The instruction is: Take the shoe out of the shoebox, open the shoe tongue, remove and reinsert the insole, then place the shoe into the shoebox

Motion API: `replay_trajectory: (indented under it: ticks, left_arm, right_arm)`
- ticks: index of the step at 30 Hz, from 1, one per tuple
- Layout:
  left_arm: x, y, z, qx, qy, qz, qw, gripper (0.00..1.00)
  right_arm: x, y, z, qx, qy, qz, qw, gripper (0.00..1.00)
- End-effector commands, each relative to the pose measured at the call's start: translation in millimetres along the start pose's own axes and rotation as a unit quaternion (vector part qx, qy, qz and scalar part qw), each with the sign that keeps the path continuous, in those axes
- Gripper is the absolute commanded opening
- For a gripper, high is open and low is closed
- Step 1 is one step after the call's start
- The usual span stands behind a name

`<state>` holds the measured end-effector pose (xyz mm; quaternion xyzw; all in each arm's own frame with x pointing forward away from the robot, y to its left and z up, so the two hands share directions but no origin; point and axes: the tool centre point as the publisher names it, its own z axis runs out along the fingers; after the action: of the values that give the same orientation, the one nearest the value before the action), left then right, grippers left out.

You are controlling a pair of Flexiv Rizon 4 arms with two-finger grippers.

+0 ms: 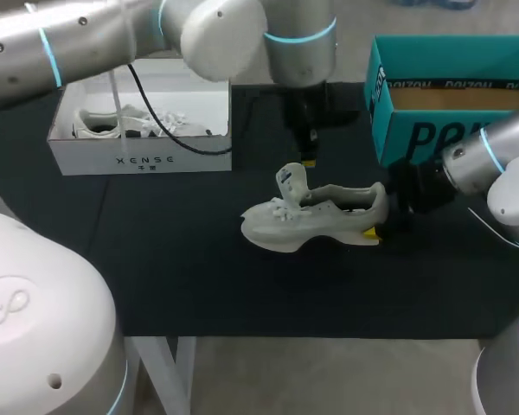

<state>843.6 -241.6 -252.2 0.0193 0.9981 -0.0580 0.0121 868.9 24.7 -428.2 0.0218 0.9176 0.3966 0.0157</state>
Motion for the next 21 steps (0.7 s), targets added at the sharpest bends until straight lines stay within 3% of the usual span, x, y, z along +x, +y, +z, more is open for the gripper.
replay_trajectory:
  ticks: [1, 11, 21]
  left_arm:
    - [-9.8, -32, 33, -0.008, 0.010, 0.007, 1.000, 0.00]
    - [-14.2, -58, 71, 0.012, 0.005, 0.048, 0.999, 0.00]
    - [-3.4, -59, 97, 0.002, 0.025, 0.047, 0.999, 0.00]
  right_arm:
    - [-0.2, -0.8, 1, 0.001, -0.001, 0.000, 1.000, 0.00]
    - [-0.2, -0.8, 1, 0.001, -0.001, 0.000, 1.000, 0.00]
    - [-0.2, -0.8, 1, 0.001, -0.001, 0.000, 1.000, 0.00]
